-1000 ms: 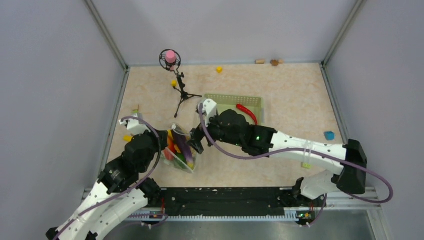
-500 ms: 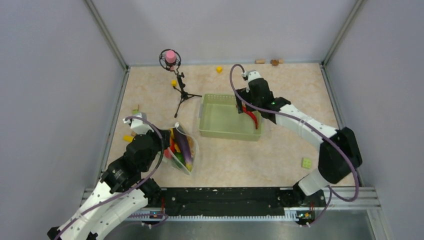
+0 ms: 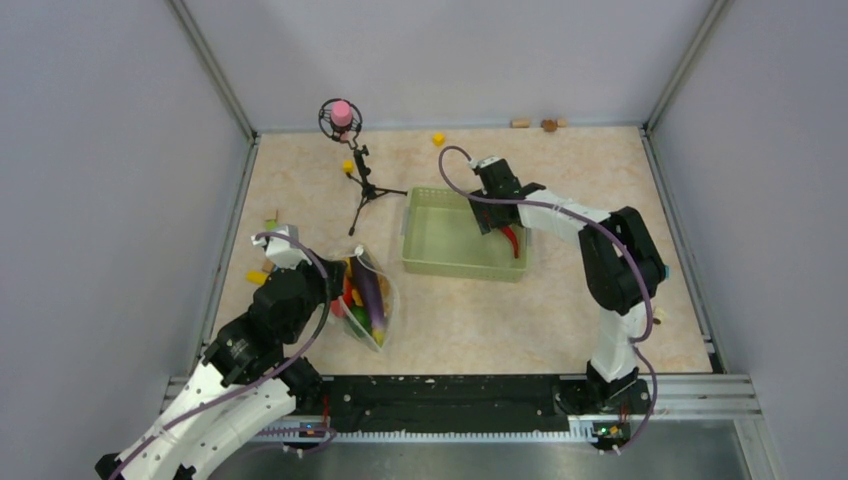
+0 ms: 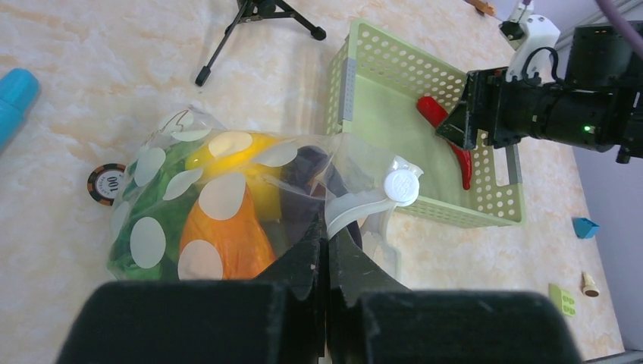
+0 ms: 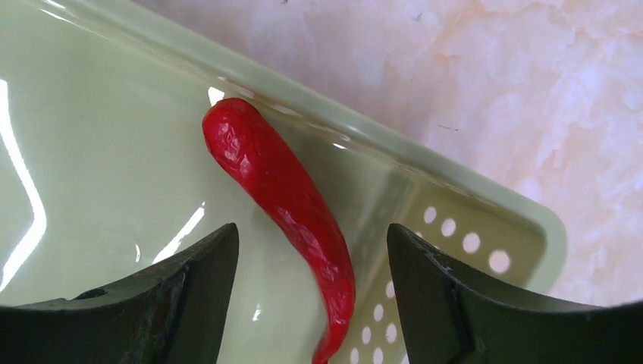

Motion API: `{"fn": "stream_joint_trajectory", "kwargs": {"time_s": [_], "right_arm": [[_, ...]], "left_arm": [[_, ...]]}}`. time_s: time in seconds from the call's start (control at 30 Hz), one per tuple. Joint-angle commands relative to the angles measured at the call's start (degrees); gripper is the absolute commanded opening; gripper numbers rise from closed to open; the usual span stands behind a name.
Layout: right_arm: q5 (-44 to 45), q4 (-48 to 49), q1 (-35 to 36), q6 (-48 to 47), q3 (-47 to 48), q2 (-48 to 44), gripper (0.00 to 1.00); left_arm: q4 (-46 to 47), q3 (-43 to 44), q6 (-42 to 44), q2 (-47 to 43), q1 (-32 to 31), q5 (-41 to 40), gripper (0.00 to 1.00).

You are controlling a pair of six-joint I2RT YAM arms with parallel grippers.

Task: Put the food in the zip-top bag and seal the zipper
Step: Pick up the fake vegetable from the bin, then place the fake vegetable in the zipper food storage bag.

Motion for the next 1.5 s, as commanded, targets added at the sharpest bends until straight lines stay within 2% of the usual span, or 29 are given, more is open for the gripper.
{"fn": "stream_joint_trajectory", "kwargs": {"time_s": [0.0, 0.13, 0.23, 0.3, 0.37, 0.47, 0.57, 0.63, 0.8, 0.87, 0.97, 1.07, 1.13, 1.27, 1.47], "right_arm": [[-3.2, 0.8, -1.3, -0.9, 3.4, 3.3, 0.67], [-8.3, 0.4, -1.3, 0.2, 3.9, 4.6, 0.55], [-12.8, 0.4, -1.3, 0.8, 3.6, 3.7, 0.3], [-14.9, 0.8, -1.3, 1.3, 3.0, 1.9, 0.19], [-16.8, 1.6, -1.3, 2.1, 1.8, -0.7, 0.1], [-19.4, 5.8, -1.3, 3.4, -2.0, -6.5, 0.05], [-23.2, 12.4, -0.7, 6.0, -7.3, -13.4, 0.02], [-22.6, 16.1, 1.8, 8.0, -10.5, -18.4, 0.0], [-10.3, 24.6, 19.3, 3.3, -15.3, -28.6, 0.0], [-13.5, 27.1, 23.0, 7.6, -15.9, -30.1, 0.0], [-27.7, 26.0, 25.3, 13.3, -14.4, -29.8, 0.01], [-35.5, 17.5, 28.0, 14.5, -11.1, -28.4, 0.02], [-37.8, 11.4, 29.3, 14.5, -9.2, -27.1, 0.02], [-41.2, 6.5, 31.1, 14.6, -8.7, -25.4, 0.0], [-38.0, 1.0, 33.1, 16.2, -2.9, -21.2, 0.0]], "left_arm": [[4.0, -0.1, 0.4, 0.4, 0.1, 1.1, 0.0], [4.1, -0.2, 0.4, 0.2, 0.1, 1.4, 0.0], [4.0, -0.3, 0.4, -0.1, 0.1, 1.5, 0.0], [4.0, -0.4, 0.3, -0.3, 0.1, 1.7, 0.0], [4.0, -0.5, 0.3, -0.4, 0.0, 1.7, 0.0], [3.9, -0.5, 0.2, -0.8, 0.1, 1.7, 0.0], [3.8, -0.5, -0.1, -1.2, 0.0, 1.6, 0.0], [3.5, -0.4, -0.1, -1.4, 0.1, 1.3, 0.0], [2.7, 0.0, -1.0, -1.3, 0.1, 0.5, 0.0], [2.5, 0.1, -1.3, -1.0, 0.1, 0.9, 0.0], [2.4, 0.3, -1.5, -0.4, 0.0, 0.8, 0.0], [2.4, 0.3, -1.5, -0.2, 0.1, 1.1, 0.0], [2.4, 0.2, -1.4, 0.0, 0.1, 1.6, 0.0], [2.8, 0.1, -0.9, 0.0, 0.1, 2.1, 0.0], [3.9, 0.0, 0.3, 0.2, 0.1, 5.0, 0.0]]}}
